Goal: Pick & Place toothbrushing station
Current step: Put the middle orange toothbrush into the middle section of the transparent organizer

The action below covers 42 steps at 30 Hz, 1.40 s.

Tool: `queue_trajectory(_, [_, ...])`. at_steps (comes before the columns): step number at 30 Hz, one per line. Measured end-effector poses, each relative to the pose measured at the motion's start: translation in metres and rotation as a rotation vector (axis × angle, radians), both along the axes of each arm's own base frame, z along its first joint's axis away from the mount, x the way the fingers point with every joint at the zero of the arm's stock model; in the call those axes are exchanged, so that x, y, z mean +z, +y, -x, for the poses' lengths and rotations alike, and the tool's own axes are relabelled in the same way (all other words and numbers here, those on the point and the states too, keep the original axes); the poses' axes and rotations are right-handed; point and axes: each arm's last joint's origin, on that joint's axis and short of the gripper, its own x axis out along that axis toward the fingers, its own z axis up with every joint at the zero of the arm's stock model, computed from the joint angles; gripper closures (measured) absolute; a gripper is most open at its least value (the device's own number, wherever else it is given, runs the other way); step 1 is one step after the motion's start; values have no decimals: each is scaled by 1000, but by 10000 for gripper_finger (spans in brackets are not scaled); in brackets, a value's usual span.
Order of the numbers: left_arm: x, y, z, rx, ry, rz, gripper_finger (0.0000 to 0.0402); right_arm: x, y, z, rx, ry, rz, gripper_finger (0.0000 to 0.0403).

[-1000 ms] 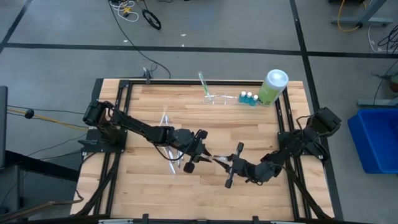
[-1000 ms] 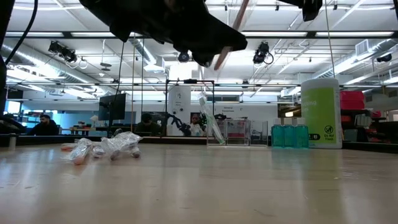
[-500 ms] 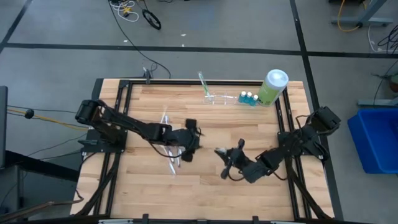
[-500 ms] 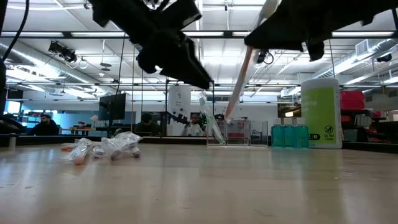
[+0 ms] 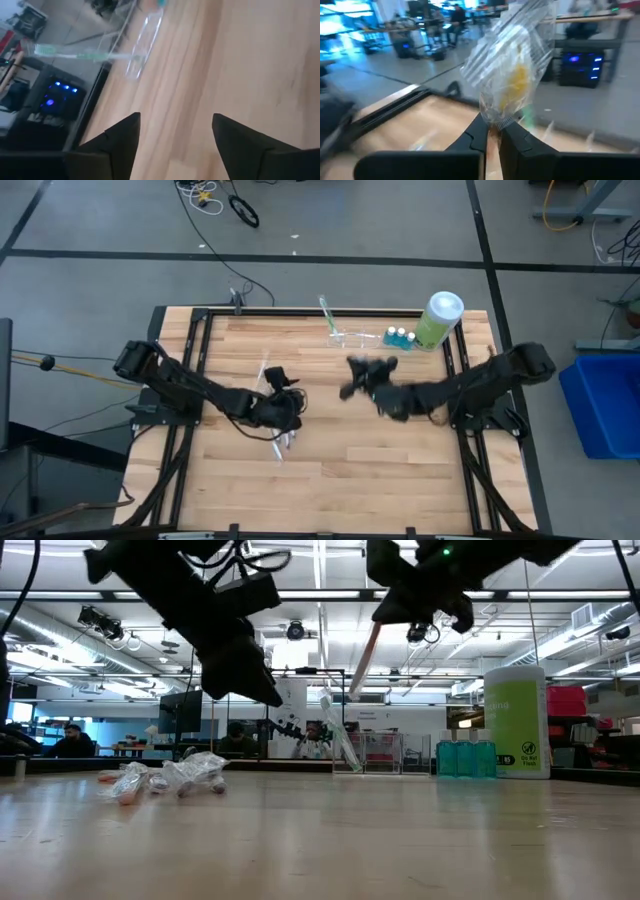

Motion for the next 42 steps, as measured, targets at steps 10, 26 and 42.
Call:
queue_trajectory(10, [-21,-22,14,-118,-258,95,181,43,-111,-3,-133,91,-189,373])
queue_trajectory(26, [-28,-24,21,-193,-302,153,189,-6,-196,-26,-299,234,-433,369])
queue_trajectory(42, [-28,-24,21,-199,-309,158,189,-28,-214,-25,-301,238,-550,326])
